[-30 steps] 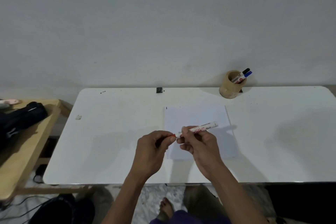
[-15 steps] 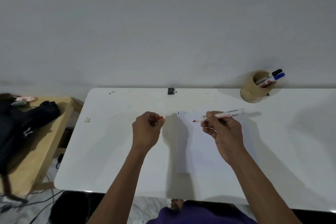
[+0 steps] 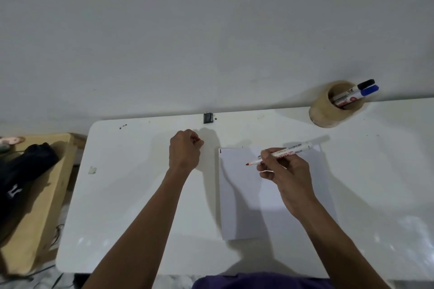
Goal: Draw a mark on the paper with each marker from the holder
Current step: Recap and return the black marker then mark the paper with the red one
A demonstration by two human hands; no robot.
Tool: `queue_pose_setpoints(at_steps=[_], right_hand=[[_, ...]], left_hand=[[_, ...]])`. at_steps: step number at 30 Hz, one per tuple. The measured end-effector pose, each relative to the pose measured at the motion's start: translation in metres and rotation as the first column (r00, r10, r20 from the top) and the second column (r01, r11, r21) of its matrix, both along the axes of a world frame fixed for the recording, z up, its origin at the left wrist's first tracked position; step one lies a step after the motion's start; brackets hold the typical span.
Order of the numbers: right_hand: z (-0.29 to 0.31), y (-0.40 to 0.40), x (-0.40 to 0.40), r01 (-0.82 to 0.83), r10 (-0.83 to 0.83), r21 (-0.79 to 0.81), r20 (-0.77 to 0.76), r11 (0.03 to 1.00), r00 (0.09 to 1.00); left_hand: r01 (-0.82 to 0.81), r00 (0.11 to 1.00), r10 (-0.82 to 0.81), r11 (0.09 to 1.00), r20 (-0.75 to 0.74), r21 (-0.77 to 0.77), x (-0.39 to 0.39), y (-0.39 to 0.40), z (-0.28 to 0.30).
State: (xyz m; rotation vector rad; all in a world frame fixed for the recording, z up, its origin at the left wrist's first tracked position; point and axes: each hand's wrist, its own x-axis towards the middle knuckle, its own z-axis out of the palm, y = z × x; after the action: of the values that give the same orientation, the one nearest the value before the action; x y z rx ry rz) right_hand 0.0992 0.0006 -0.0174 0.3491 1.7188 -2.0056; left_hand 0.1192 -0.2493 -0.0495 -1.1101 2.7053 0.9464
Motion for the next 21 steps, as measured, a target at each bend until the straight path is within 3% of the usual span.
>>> queue_pose_setpoints(at_steps=[5,7,10,14,21], right_hand=[[-0.007,-0.004,0.004,-0.011,0.011,0.008,0.001,1.0,1.0],[-0.006,-0.006,0.005,-0.01,0.01,0.013,-0.027,1.0,1.0],[-0.007,-0.014,0.002,-0.026,0.034,0.054,-0.141,0.998,0.989],[-0.016,-0.03,-0.009,-0.121,0.147,0.109,-0.277,0.987,0.949],[-0.035,-0.055,-0.023,-0.243,0.349,0.298,-0.382,0.923,0.856]], left_hand=[[-0.13,0.991,0.13,0.99,0.009,0.044,0.014,0.001,0.008],[-0.192,0.978,0.192,0.981,-0.086,0.006,0.033,0.011,0.018],[-0.006,0.964,-0.017,0.996,-0.265,-0.086,0.068,0.041,0.019],[0.288,0.935,-0.328,0.924,-0.134,-0.25,0.095,0.081,-0.003],[0.377,0.925,-0.371,0.871,0.084,-0.314,0.1,0.097,-0.026]])
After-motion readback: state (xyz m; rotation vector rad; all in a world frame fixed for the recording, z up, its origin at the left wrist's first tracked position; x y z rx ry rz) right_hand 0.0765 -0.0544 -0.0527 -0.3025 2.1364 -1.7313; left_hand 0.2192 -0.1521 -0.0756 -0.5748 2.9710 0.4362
